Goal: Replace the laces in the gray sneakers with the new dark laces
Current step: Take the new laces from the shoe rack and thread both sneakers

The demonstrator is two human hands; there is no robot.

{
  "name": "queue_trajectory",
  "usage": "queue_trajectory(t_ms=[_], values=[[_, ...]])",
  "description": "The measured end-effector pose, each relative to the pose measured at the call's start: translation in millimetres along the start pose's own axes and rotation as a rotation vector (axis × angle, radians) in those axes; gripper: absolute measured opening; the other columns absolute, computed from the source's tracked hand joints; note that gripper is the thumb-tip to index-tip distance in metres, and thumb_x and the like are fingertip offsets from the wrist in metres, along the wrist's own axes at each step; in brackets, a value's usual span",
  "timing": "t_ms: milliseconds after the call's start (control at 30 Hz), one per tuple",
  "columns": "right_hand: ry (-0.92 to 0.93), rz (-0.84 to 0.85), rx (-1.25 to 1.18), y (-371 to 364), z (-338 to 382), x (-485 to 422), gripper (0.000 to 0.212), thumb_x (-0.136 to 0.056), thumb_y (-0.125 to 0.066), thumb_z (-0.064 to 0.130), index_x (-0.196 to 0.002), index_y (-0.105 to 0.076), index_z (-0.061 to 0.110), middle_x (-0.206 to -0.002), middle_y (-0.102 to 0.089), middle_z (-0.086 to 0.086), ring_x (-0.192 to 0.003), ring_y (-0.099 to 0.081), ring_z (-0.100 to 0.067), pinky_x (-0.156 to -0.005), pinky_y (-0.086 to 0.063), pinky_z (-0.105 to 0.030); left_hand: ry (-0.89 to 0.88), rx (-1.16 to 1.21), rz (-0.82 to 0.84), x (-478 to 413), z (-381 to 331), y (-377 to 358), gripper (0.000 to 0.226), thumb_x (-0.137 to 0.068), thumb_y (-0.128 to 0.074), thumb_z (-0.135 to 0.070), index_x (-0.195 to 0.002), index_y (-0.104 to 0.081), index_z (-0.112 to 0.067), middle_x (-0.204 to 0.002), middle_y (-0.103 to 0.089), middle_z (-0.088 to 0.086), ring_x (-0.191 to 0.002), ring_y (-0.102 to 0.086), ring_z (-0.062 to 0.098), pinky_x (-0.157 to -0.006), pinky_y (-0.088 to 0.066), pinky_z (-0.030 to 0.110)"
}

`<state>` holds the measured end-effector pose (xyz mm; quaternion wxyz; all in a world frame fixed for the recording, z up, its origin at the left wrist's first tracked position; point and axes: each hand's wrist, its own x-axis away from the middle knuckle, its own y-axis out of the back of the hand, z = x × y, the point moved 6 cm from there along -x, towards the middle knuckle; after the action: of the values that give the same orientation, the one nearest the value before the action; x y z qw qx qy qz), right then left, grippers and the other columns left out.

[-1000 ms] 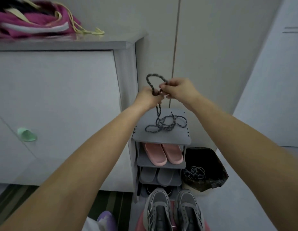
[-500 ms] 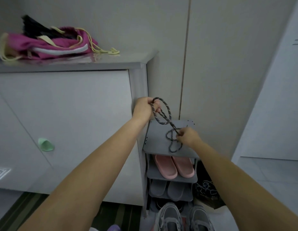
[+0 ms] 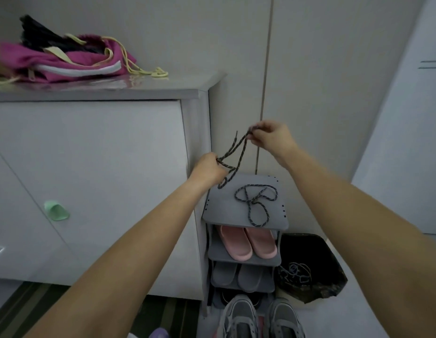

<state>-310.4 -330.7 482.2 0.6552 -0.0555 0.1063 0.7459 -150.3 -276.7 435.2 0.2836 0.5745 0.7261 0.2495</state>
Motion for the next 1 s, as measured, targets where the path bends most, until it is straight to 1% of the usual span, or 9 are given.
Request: queue_trajectory(t_ms=[67, 200, 300, 433, 567, 667, 767, 867, 1000], values=[[0.033, 0.012, 0.045, 2, 9, 10, 0.022, -0.093, -0.05, 0.0, -0.081, -0.06, 0.015, -0.079, -0.063, 0.0, -0.061, -0.064, 0.002, -0.063, -0.052, -0.011, -0.037, 0.069, -0.028, 4, -7, 3, 0.016, -0.086, -0.057, -0.02, -0.096, -0.059, -0.007, -0.082, -0.057, 0.003, -0.065, -0.05, 0.013, -0.056, -0.04, 0.024], [0.044, 0.066, 0.194, 7, 10, 39, 0.014, -0.091, -0.055, 0.003, -0.099, -0.065, 0.009, -0.076, -0.065, 0.003, -0.057, -0.062, 0.005, -0.059, -0.052, -0.011, -0.192, 0.153, -0.015, 23, -32, 5, 0.047, -0.087, -0.064, -0.036, -0.13, -0.053, -0.018, -0.103, -0.057, -0.004, -0.094, -0.056, 0.011, -0.081, -0.045, 0.022], [0.024, 0.093, 0.268, 17, 1, 66, 0.013, -0.088, -0.06, 0.006, -0.098, -0.065, 0.013, -0.073, -0.066, 0.004, -0.056, -0.061, 0.005, -0.062, -0.052, -0.012, -0.261, 0.151, 0.032, 44, -40, -4, 0.029, -0.086, -0.066, -0.033, -0.112, -0.066, -0.02, -0.099, -0.067, -0.003, -0.087, -0.06, 0.004, -0.075, -0.045, 0.013], [-0.064, 0.111, 0.266, 32, -27, 104, 0.01, -0.085, -0.066, 0.005, -0.094, -0.063, 0.009, -0.056, -0.066, 0.008, -0.05, -0.061, 0.002, -0.06, -0.053, -0.013, -0.239, 0.214, 0.159, 78, -31, -35, 0.023, -0.083, -0.069, -0.035, -0.102, -0.067, -0.022, -0.087, -0.066, -0.007, -0.076, -0.058, 0.001, -0.069, -0.045, 0.011], [-0.143, 0.158, 0.322, 40, -62, 146, 0.01, -0.084, -0.067, 0.006, -0.083, -0.061, 0.015, -0.067, -0.065, 0.0, -0.05, -0.059, 0.002, -0.054, -0.049, -0.012, -0.193, 0.261, 0.232, 109, -12, -75, 0.007, -0.085, -0.069, -0.018, -0.088, -0.069, -0.011, -0.07, -0.06, -0.009, -0.062, -0.054, -0.004, -0.061, -0.041, 0.008], [-0.216, 0.169, 0.389, 49, -98, 175, 0.004, -0.084, -0.068, 0.01, -0.087, -0.067, 0.012, -0.073, -0.065, -0.006, -0.06, -0.057, -0.008, -0.058, -0.048, -0.013, -0.125, 0.229, 0.247, 123, 5, -96, 0.002, -0.086, -0.065, -0.011, -0.085, -0.067, -0.01, -0.068, -0.057, -0.011, -0.062, -0.049, -0.002, -0.059, -0.039, 0.007], [-0.291, 0.2, 0.57, 63, -143, 203, 0.01, -0.083, -0.07, 0.017, -0.09, -0.07, 0.009, -0.073, -0.062, -0.002, -0.062, -0.052, -0.01, -0.06, -0.043, -0.016, -0.043, 0.226, 0.236, 131, 24, -106, 0.007, -0.084, -0.062, -0.007, -0.078, -0.064, -0.01, -0.068, -0.058, -0.004, -0.063, -0.051, 0.006, -0.061, -0.042, 0.014], [-0.388, 0.254, 0.695, 77, -190, 233, 0.016, -0.084, -0.068, 0.019, -0.079, -0.067, 0.004, -0.071, -0.061, -0.005, -0.063, -0.052, -0.013, -0.06, -0.041, -0.02, 0.05, 0.245, 0.243, 138, 45, -114, 0.013, -0.082, -0.06, -0.006, -0.07, -0.06, -0.01, -0.069, -0.057, 0.004, -0.062, -0.051, 0.014, -0.052, -0.043, 0.014], [-0.536, 0.31, 0.857, 103, -239, 265, 0.027, -0.085, -0.063, 0.018, -0.062, -0.053, 0.009, -0.065, -0.06, -0.004, -0.056, -0.051, -0.013, -0.049, -0.037, -0.017, 0.175, 0.267, 0.257, 145, 77, -125, 0.018, -0.082, -0.066, -0.012, -0.066, -0.058, -0.014, -0.069, -0.057, 0.0, -0.065, -0.049, 0.014, -0.064, -0.044, 0.028]])
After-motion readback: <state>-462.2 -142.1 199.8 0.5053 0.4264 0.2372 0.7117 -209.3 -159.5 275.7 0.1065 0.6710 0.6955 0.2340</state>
